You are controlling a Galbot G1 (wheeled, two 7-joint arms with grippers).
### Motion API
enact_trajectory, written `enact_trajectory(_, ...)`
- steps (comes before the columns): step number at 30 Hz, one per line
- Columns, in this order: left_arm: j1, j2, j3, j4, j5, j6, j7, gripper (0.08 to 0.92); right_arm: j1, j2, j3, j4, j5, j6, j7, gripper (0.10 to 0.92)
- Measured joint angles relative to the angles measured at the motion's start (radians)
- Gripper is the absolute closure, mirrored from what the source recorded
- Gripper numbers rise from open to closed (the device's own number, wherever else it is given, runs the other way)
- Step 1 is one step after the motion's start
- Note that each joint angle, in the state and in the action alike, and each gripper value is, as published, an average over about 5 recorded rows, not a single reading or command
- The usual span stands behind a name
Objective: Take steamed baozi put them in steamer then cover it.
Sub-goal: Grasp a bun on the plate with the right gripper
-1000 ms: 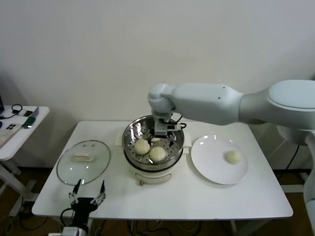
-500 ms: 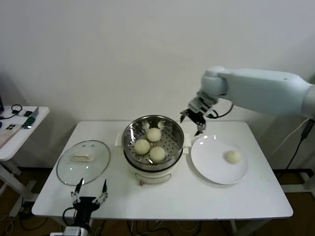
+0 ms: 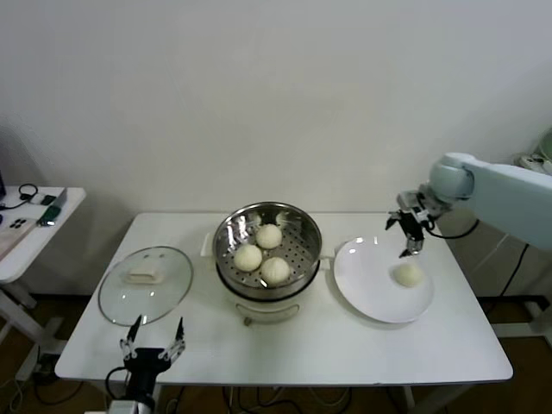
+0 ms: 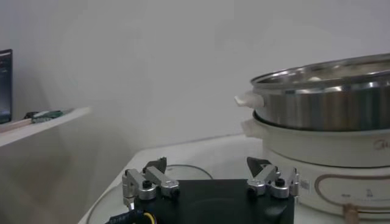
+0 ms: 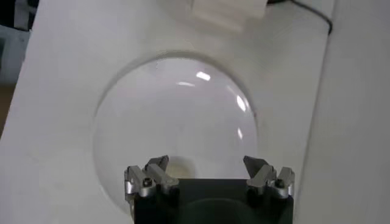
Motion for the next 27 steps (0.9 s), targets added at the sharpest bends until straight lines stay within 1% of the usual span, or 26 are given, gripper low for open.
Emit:
enact_trajectory(7, 0.003, -0.012, -0.004, 0.003, 0.003, 0.001, -0.005, 0.177, -0.148, -0.007, 0.125, -0.095, -0.086, -0.002, -0.021, 0.203)
enact_trajectory(14, 0.001, -0.017, -0.010, 0.008, 0.003, 0.001, -0.007, 0.177, -0.262, 0.020, 0.234, -0.208, -0.159, 0.017, -0.037, 0.203)
enact_trajectory(27, -0.015, -0.017, -0.012, 0.023, 0.005, 0.005, -0.006, 0.177, -0.376, 0.111, 0.361, -0.397, -0.220, 0.059, -0.056, 0.203)
